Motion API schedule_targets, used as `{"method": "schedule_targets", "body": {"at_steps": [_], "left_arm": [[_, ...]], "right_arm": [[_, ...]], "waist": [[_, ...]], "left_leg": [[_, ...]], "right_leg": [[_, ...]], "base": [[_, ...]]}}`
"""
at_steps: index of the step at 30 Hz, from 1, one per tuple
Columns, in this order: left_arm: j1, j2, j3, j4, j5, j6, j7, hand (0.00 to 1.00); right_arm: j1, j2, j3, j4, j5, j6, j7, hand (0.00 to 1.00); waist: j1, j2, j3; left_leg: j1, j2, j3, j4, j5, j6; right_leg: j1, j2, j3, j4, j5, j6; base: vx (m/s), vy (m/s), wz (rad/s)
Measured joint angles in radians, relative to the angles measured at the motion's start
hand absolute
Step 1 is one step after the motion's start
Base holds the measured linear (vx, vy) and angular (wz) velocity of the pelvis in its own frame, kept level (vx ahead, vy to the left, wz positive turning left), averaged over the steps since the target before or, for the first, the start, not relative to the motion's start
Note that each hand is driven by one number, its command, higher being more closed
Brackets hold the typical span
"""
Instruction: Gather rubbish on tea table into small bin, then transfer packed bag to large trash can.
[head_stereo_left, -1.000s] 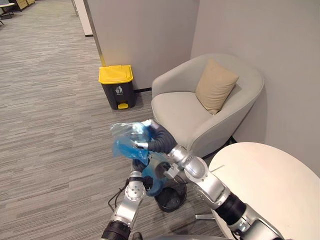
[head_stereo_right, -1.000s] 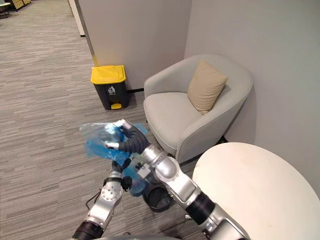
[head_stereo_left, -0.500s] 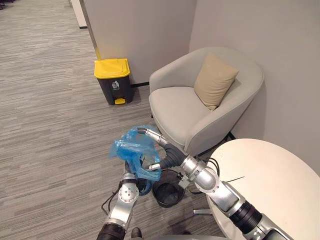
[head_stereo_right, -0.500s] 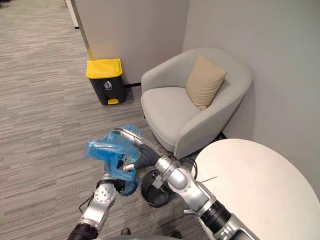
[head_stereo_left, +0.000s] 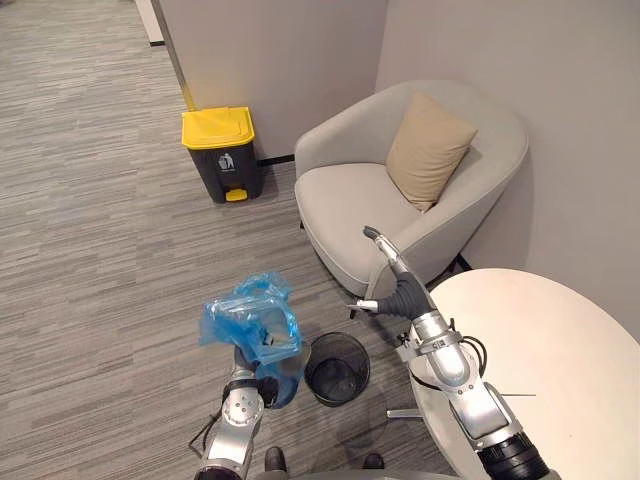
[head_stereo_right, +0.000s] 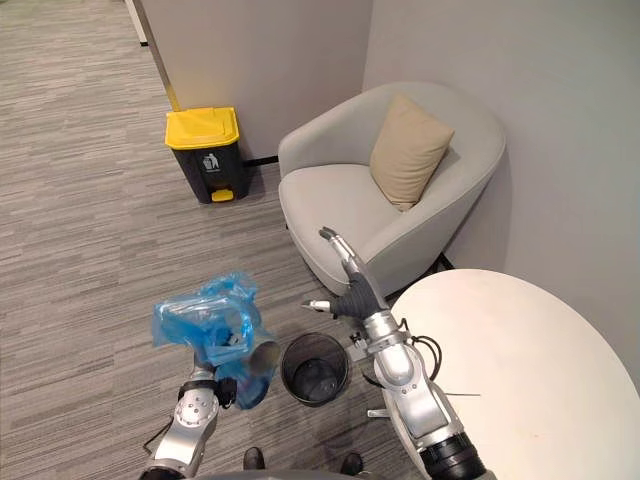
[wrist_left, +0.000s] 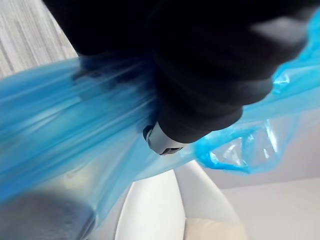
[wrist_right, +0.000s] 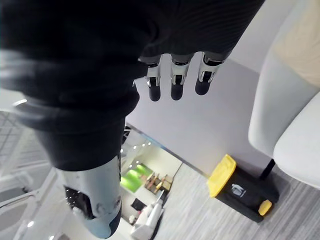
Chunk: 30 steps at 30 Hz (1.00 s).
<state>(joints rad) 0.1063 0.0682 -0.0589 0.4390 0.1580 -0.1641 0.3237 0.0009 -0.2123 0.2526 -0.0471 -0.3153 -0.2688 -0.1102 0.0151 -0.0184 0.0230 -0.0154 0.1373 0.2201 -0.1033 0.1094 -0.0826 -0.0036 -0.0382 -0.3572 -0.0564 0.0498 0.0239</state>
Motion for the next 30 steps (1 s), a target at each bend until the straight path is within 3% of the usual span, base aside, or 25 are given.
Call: {"method": "schedule_targets", "body": {"at_steps": [7,14,30], "left_arm": [[0.055,0.017,0.042,0.062,-0.036,0.0,-0.053,1.0],[0.083,0.017,0.071,0.151,-0.042,0.0,-0.106,1.0],[0.117,0.016,0.069,0.241,-0.042,0.0,-0.15,1.0]], "right_arm": [[0.058,0.086,-0.138,0.364,0.177,0.02,0.012,0.0],[0.067,0.1,-0.185,0.582,0.275,0.04,0.027,0.0],[0.069,0.127,-0.185,0.708,0.264,0.06,0.026,0.0]], "waist": [[0.0,0.008,0.005],[0.001,0.016,0.01],[0.0,0.021,0.017]], "left_leg": [[-0.006,-0.006,-0.018,0.0,0.0,0.0],[-0.004,-0.016,-0.029,0.0,0.0,0.001],[0.015,-0.019,-0.044,0.0,-0.004,-0.004]], "right_leg": [[0.003,-0.005,-0.019,-0.001,-0.003,0.004],[0.011,-0.015,-0.029,-0.002,-0.005,0.007],[0.034,-0.026,-0.045,-0.001,-0.02,0.014]], "base": [[0.0,0.003,0.06],[0.02,0.021,0.05],[0.0,0.009,0.03]]}}
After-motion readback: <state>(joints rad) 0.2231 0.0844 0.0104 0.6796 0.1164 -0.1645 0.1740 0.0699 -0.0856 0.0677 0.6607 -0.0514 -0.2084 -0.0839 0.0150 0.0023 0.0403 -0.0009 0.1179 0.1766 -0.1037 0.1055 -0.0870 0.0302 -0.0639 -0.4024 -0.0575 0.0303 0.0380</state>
